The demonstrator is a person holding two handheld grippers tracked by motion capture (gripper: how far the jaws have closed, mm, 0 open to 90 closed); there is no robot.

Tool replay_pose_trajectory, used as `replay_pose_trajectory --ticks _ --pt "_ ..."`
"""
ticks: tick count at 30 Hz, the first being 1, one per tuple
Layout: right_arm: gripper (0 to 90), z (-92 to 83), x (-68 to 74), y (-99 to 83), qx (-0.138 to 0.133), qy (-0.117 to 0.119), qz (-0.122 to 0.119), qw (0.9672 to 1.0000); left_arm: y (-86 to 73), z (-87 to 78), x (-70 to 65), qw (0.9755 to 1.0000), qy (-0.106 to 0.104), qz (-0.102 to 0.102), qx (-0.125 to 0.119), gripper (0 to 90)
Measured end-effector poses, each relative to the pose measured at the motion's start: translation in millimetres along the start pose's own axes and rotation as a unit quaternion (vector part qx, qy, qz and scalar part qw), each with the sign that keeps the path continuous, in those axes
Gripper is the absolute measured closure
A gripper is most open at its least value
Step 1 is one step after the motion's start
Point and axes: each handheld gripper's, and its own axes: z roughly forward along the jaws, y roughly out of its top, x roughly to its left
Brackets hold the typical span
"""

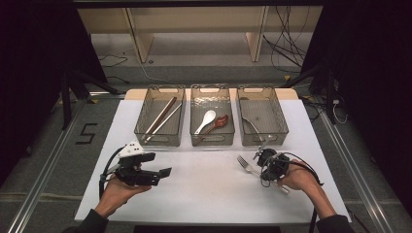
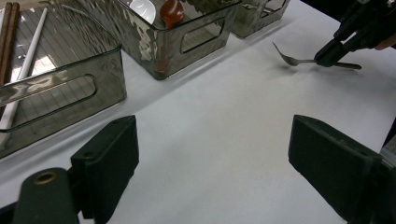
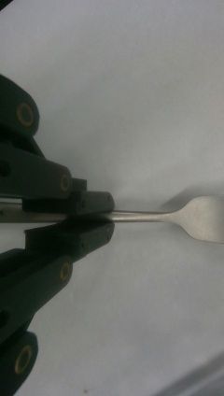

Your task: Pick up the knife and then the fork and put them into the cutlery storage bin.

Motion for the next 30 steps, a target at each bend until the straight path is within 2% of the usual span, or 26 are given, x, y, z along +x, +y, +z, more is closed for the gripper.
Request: replay_pose_trajectory --ticks 10,20,30 --pt "84.5 -17.2 -5.1 -1.9 -0.050 0.004 0.017 0.9986 0.0 -0.1 0.3 1.0000 0.000 -0.001 -0.001 15.7" --pt "84.5 -32.9 -11.7 -1.9 -0.104 0.012 0.032 0.9940 0.0 -0.4 0.3 1.0000 0.000 -0.002 -0.003 15.8" --pt "84.5 -42.6 -22.3 0.1 -0.131 0.009 0.046 0.9902 -0.1 -0.4 0.6 1.0000 0.001 -0.004 -0.005 15.8"
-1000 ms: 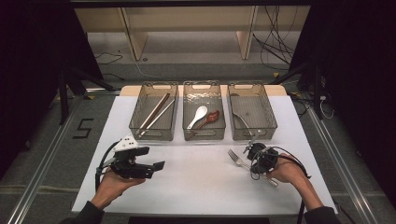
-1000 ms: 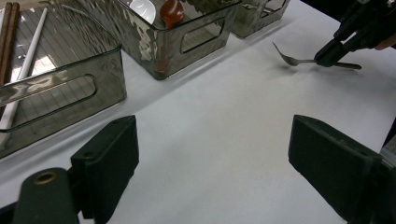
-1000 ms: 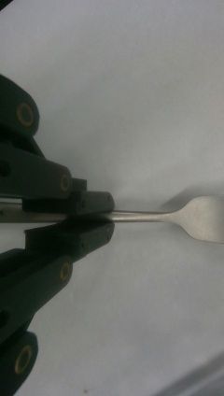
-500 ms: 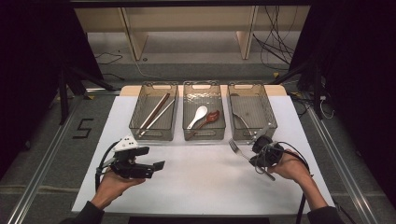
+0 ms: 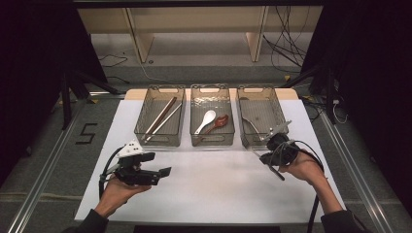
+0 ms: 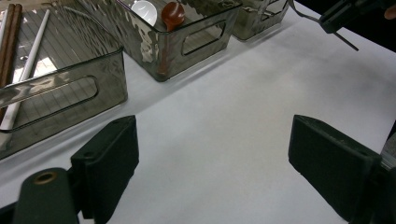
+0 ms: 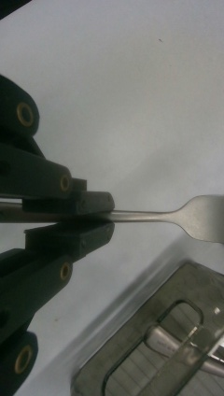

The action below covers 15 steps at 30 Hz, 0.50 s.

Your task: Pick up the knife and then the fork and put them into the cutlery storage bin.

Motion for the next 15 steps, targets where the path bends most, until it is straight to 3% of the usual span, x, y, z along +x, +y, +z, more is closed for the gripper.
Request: replay_pose_trajectory --ticks 15 --pt "84.5 -16.1 -26.0 14.1 -0.059 -0.015 0.042 0.9973 0.0 -0.7 0.7 1.0000 0.000 0.000 -0.002 15.7"
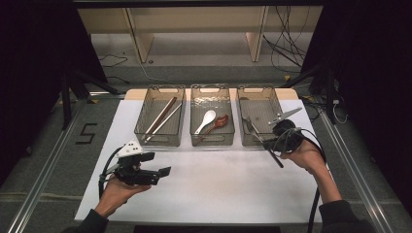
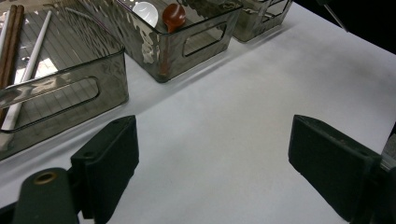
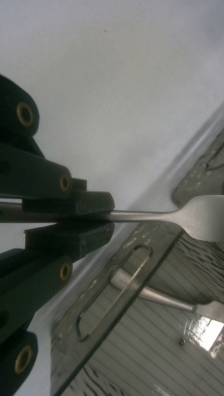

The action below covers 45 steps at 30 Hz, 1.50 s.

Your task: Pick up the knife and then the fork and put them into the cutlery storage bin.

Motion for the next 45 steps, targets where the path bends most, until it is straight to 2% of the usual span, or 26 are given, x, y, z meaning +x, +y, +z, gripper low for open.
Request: replay_pose_trajectory --ticks 12,25,36,45 --pt "84.5 -7.1 -13.8 18.0 -0.032 -0.010 0.027 0.9991 0.0 -0.4 0.3 1.0000 0.000 -0.001 -0.002 15.8" --pt "84.4 -7.6 -32.6 49.9 -0.052 -0.023 0.061 0.9965 0.2 -1.0 0.4 1.0000 -0.001 -0.003 -0.006 15.7" --pt "84.4 5.4 -54.2 66.0 -0.053 -0.034 0.100 0.9930 0.3 -1.7 0.5 0.9999 -0.004 -0.003 -0.010 15.7" --pt "84.4 10.0 -70.6 76.1 -0.058 -0.049 0.131 0.9884 0.5 -2.4 0.3 0.9998 -0.005 -0.004 -0.016 15.8"
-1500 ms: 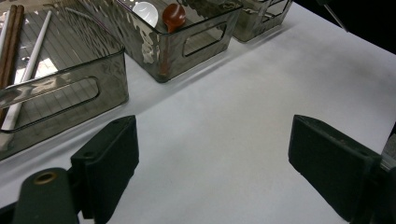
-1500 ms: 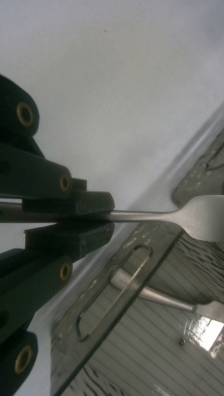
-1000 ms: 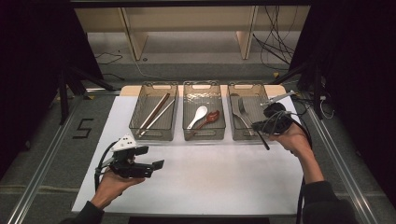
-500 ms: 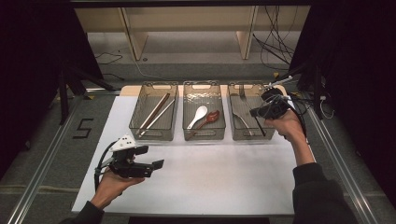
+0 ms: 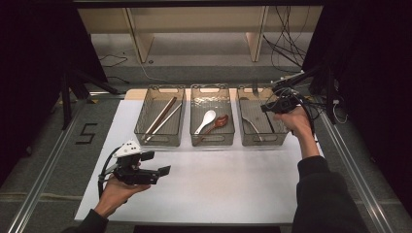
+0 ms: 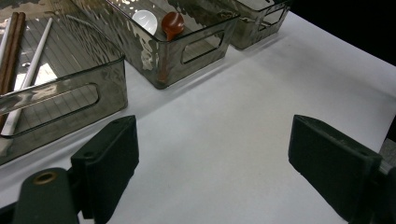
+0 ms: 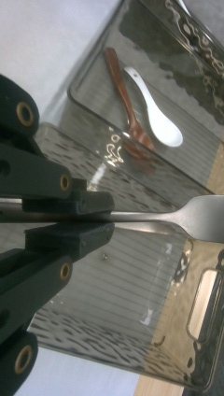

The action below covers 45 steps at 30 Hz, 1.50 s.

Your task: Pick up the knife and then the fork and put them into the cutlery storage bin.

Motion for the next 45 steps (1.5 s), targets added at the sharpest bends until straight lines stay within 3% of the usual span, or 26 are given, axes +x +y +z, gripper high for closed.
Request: replay_pose_trajectory --ticks 11,23,33,37,41,45 --pt "84.3 12.9 -11.2 4.2 0.002 -0.019 0.024 0.9995 0.0 -0.1 0.0 1.0000 -0.001 0.000 0.000 15.7" --pt "84.1 28.6 -11.5 4.4 0.006 -0.027 0.038 0.9989 0.0 -0.6 0.6 1.0000 -0.001 0.000 0.000 15.8" --pt "82.8 44.3 -8.5 -0.8 0.036 -0.029 0.045 0.9979 -0.1 -1.0 0.7 1.0000 -0.002 0.000 0.000 15.8" --pt "76.8 46.5 -10.2 -5.0 0.040 -0.025 0.054 0.9974 -0.1 -0.7 0.7 1.0000 -0.002 -0.001 0.000 15.8" --pt "70.2 43.2 -10.0 -6.9 0.043 -0.017 0.048 0.9978 -0.1 -0.9 0.8 1.0000 -0.002 -0.001 0.000 15.7" --pt "61.6 36.9 -5.2 -9.9 0.026 -0.007 0.037 0.9990 -0.1 -1.3 1.3 1.0000 -0.003 -0.003 -0.002 15.8"
